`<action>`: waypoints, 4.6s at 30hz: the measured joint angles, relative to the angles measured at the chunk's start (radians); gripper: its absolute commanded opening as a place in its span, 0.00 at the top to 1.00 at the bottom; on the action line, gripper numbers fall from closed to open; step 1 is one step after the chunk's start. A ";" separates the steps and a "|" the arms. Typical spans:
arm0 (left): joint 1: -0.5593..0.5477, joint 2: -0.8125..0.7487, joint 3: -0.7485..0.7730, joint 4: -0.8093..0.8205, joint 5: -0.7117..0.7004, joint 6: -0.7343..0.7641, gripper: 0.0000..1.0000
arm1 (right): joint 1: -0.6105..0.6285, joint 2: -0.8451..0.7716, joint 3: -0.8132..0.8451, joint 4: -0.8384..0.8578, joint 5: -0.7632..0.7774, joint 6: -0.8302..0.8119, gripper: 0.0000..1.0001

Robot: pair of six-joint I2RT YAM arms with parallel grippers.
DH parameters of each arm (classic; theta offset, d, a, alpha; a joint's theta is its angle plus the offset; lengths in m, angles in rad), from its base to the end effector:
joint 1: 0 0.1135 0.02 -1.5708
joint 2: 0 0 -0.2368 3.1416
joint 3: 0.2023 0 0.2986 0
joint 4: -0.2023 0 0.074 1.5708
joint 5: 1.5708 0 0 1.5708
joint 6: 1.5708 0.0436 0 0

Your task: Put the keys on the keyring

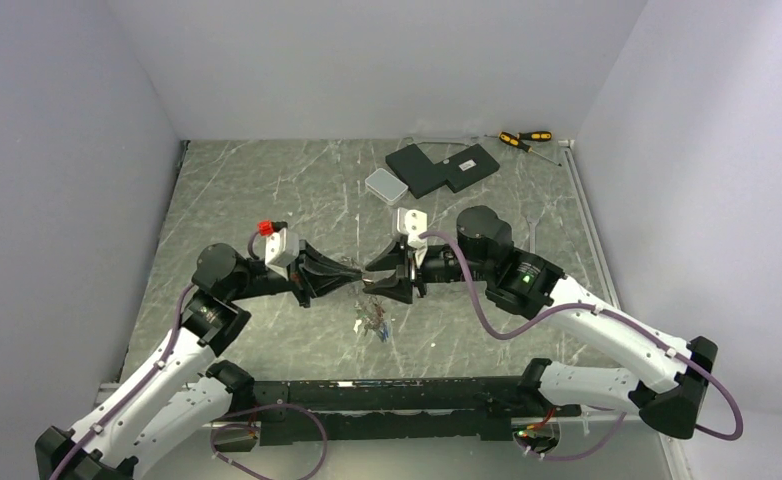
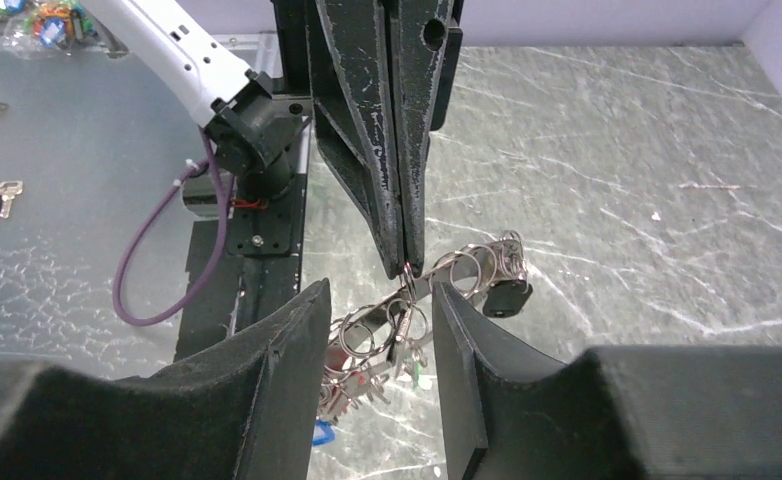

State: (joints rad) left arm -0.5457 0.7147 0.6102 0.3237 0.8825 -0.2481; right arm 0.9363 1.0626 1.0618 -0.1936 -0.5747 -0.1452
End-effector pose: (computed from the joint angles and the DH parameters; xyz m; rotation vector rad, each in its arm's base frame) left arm 0.1856 -0.1521 0.3200 0.9796 1.2084 -1.2301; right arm 0.1622 0.2604 0.3588 -1.3081 1.3246 1.0665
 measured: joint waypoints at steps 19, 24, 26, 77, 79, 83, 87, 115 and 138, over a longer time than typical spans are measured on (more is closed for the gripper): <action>0.025 -0.013 -0.044 0.135 0.031 -0.085 1.00 | -0.029 0.016 -0.021 0.048 -0.025 0.019 0.69; 0.031 -0.015 -0.050 0.163 0.038 -0.100 1.00 | -0.037 0.019 -0.024 0.053 -0.045 0.023 0.69; 0.034 -0.015 -0.050 0.174 0.039 -0.109 1.00 | -0.038 0.020 -0.024 0.057 -0.060 0.024 0.69; 0.043 -0.067 0.045 -0.195 -0.026 0.140 0.30 | -0.040 0.272 0.369 -0.506 0.108 -0.137 1.00; 0.043 -0.057 0.062 -0.245 -0.037 0.183 0.33 | -0.040 0.288 0.391 -0.575 0.162 -0.151 1.00; 0.043 -0.015 0.090 -0.317 -0.043 0.238 0.39 | -0.039 0.319 0.425 -0.684 0.239 -0.172 1.00; 0.043 0.034 0.096 -0.351 -0.041 0.256 0.46 | -0.034 0.323 0.433 -0.725 0.264 -0.195 1.00; 0.044 0.077 0.068 -0.148 0.193 0.153 0.65 | 0.122 0.338 0.463 -0.740 0.248 -0.241 1.00; -0.014 0.131 0.069 -0.240 0.189 0.205 0.80 | 0.140 0.328 0.475 -0.730 0.229 -0.240 1.00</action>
State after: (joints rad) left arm -0.5598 0.8459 0.6792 0.0841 1.0714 -0.0433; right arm 1.0760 1.3907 1.5368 -0.9237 -0.3462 -0.3851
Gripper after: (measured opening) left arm 0.182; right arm 0.024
